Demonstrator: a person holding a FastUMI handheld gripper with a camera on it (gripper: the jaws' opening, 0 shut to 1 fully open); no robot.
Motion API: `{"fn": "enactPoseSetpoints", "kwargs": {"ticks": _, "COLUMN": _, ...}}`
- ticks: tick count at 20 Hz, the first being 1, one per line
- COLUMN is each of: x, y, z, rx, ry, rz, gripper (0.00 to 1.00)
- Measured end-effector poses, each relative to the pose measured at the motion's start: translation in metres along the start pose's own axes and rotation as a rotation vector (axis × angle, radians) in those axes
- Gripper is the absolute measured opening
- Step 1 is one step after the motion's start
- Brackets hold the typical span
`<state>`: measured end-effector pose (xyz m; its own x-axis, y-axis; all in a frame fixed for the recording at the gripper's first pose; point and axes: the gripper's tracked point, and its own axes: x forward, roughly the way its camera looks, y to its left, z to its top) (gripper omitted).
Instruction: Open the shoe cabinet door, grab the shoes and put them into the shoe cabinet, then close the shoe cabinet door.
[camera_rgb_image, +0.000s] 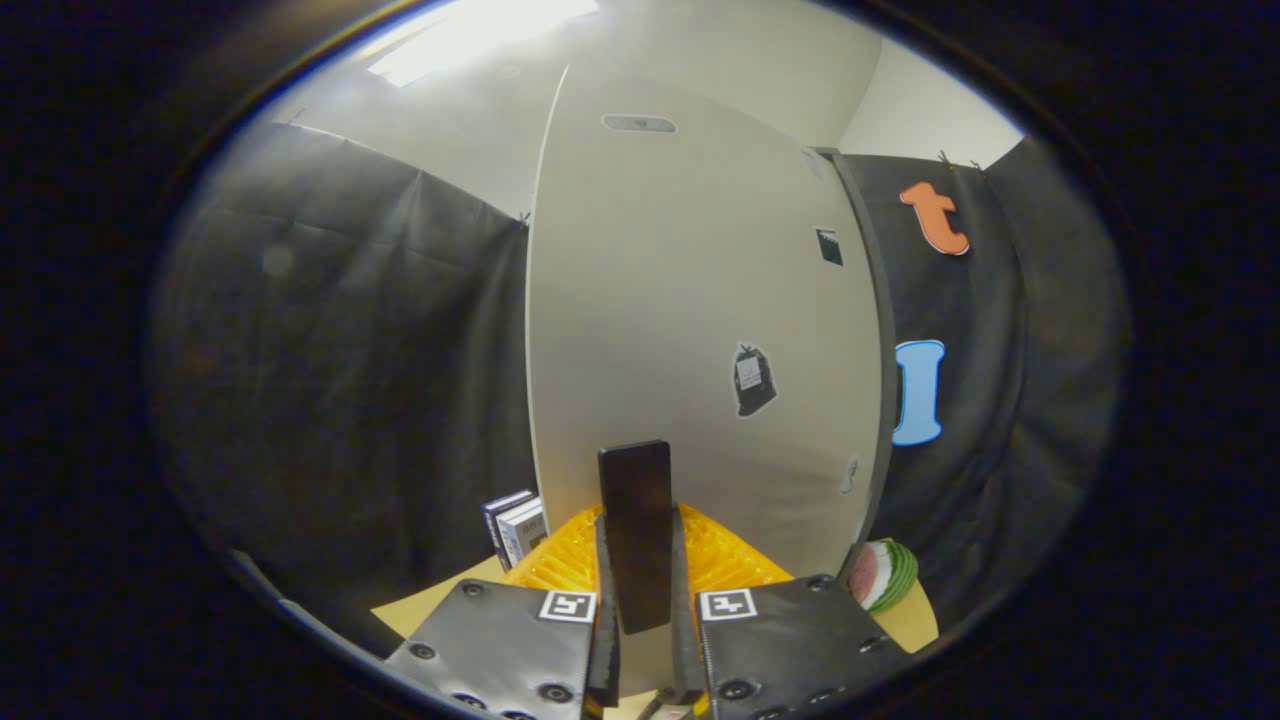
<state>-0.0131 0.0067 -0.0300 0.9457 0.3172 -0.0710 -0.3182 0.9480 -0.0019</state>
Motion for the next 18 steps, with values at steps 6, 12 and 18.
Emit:
{"fn": "enactPoseSetpoints", "kwargs": {"ticks": 6, "x": -0.037, "y": -0.038, "z": 0.005, "rx": -0.006, "ry": 0.007, "rz": -0.029, "gripper": 0.21}}
{"fn": "enactPoseSetpoints", "kwargs": {"ticks": 12, "x": -0.059, "y": -0.081, "z": 0.007, "rx": -0.003, "ry": 0.005, "rz": -0.128, "gripper": 0.19}}
{"fn": "enactPoseSetpoints", "kwargs": {"ticks": 18, "x": -0.076, "y": -0.145, "z": 0.009, "rx": 0.051, "ry": 0.015, "rz": -0.276, "gripper": 0.16}}
